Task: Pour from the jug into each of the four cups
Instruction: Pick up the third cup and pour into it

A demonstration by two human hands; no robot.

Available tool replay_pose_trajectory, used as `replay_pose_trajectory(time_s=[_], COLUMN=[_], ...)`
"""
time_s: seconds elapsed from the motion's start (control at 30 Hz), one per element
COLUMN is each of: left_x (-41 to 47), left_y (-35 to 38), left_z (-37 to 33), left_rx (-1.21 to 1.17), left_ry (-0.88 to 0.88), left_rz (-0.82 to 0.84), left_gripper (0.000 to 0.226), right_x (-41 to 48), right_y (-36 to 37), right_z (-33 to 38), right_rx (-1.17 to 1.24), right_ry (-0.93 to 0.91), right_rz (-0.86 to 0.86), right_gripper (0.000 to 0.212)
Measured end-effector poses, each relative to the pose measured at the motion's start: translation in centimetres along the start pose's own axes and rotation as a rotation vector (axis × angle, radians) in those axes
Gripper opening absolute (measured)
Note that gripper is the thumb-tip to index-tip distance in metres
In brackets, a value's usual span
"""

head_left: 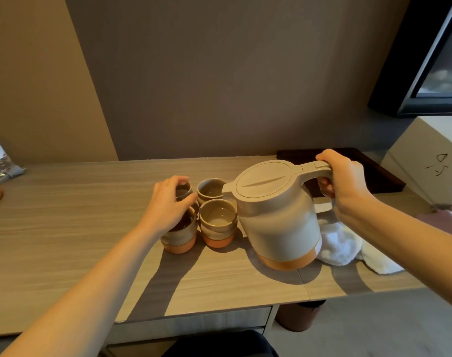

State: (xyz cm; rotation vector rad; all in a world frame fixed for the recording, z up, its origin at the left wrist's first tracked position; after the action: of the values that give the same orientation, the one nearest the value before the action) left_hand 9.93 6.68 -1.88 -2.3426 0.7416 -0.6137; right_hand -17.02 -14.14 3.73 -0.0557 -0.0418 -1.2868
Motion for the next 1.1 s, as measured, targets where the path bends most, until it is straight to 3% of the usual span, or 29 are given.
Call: replay_pose_trajectory(time_s=[0.17, 0.67, 1.1], left_x=[3.3, 8.9, 9.8], left_y=[2.3, 7.0, 8.7], left_z=[-0.4, 0.5, -0.7], left_rx=[0.184, 0.416, 0.403], left_ry=[-0.016, 0.057, 0.075], left_rz=[0.252, 0.6, 0.755], left_gripper=[0.064, 0.107, 0.084], right_x=[1.0, 2.8, 2.8], right_y=[-0.2, 0.9, 1.1], right_z=[-0.3, -1.0, -1.2], right_rx=[-0.007, -0.029, -0.029], right_ry=[0.004, 0.006, 0.008], right_rz=[-0.011, 0.045, 0.052], right_gripper=[0.032, 0.024, 0.026])
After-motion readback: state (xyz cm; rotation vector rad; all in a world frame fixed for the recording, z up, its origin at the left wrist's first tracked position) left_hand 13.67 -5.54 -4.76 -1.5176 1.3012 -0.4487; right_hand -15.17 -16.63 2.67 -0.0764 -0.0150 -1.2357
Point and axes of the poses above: each hand's wrist, its own x-axis towards the middle knuckle, its own y-axis out of the palm, z = x × y, the point moved 7 cm from there along x, towards the middle knuckle, and after that the axes turned 3 degrees about -y, right-handed, at the moved point
